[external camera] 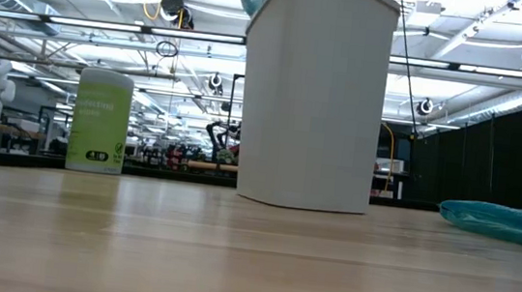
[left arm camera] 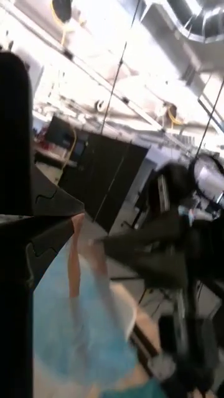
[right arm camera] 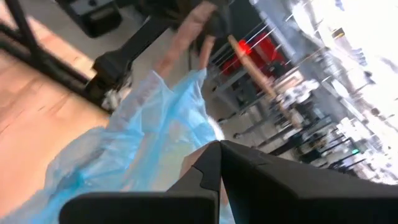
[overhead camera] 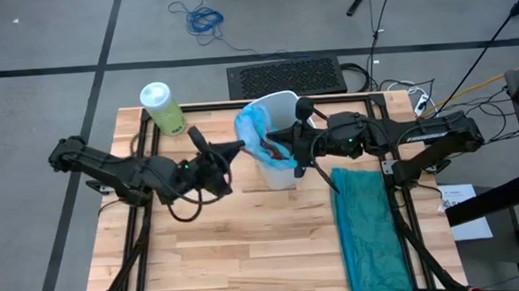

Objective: Place trash/remove bag and relplace
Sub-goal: Close the blue plastic bag

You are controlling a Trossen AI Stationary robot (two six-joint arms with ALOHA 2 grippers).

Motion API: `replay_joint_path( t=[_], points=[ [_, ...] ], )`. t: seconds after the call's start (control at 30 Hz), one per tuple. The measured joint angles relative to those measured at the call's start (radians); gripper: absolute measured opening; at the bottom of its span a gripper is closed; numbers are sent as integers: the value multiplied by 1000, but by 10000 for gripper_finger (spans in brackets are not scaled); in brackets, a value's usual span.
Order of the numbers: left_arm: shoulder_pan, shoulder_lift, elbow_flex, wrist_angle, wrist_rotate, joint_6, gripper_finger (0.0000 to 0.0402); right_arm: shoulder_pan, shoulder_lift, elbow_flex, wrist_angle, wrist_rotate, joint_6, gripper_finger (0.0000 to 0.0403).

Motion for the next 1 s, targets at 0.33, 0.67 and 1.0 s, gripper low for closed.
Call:
replay_joint_path(
  t=[0.33, 0.67, 1.0],
  points=[
    [23, 0, 192, -123, 60, 52, 0, -4, -5, 46, 187, 4, -107, 0],
    [107, 0, 281, -175, 243, -28, 0, -14, -8, 199, 256, -32, -147, 0],
    [310, 6, 382, -187, 656, -287, 0, -23, 0, 220, 256, -31, -177, 0]
  ],
)
